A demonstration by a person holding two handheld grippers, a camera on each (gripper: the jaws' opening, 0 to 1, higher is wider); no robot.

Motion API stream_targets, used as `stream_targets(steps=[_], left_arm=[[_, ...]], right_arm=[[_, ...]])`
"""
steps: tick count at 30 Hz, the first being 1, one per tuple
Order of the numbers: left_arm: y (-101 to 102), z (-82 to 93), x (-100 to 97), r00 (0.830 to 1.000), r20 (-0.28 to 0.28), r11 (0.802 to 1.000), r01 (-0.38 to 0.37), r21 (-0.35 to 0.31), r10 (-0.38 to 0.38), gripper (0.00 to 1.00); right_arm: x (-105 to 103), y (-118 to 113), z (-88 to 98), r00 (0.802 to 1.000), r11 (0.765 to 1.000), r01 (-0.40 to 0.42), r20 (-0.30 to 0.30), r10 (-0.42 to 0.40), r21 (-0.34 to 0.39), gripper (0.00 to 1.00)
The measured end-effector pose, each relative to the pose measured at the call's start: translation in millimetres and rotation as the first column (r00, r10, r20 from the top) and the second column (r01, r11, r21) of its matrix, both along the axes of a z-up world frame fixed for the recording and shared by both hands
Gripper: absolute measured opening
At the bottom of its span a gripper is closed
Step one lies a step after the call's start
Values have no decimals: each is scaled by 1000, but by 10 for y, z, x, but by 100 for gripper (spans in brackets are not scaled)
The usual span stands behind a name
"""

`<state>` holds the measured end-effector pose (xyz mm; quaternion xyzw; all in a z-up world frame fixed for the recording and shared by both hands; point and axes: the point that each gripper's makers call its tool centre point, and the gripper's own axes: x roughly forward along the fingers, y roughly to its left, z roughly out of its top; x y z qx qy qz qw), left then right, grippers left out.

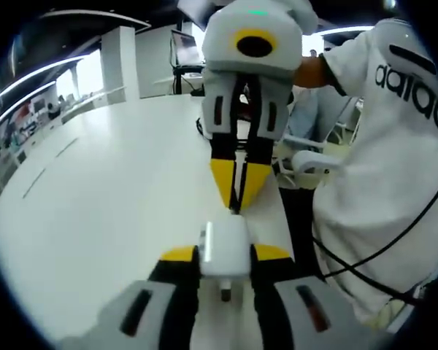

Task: Plug the desk Type‑C cable into the charger adapter.

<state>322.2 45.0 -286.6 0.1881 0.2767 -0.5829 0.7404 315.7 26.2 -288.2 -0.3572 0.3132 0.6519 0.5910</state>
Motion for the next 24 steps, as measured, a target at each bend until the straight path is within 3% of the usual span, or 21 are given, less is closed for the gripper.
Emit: stream_targets(steps=[19, 20, 21, 22, 24], left_arm=[[-27, -9, -7, 1000, -15, 999, -13, 53, 14, 26], [-36, -10, 0, 1000, -17, 999, -11, 44, 12, 26], [-76, -14, -16, 1000, -15, 999, -4, 36, 4, 26], [-94, -10, -26, 1000, -8, 999, 5, 34, -5, 26], [-78, -11, 7, 1000, -9, 999, -3, 33, 4, 26]], right_arm=[[1, 66, 20, 999, 996, -18, 50, 23, -86, 0], [-49, 153, 64, 1000, 999, -20, 17, 20, -35, 0], [-88, 157, 120, 1000, 999, 15, -25, -16, -37, 0], [-47, 107, 94, 999, 995, -30, 16, 32, -91, 0], [-60, 114, 103, 998, 997, -39, 46, 43, -73, 1]])
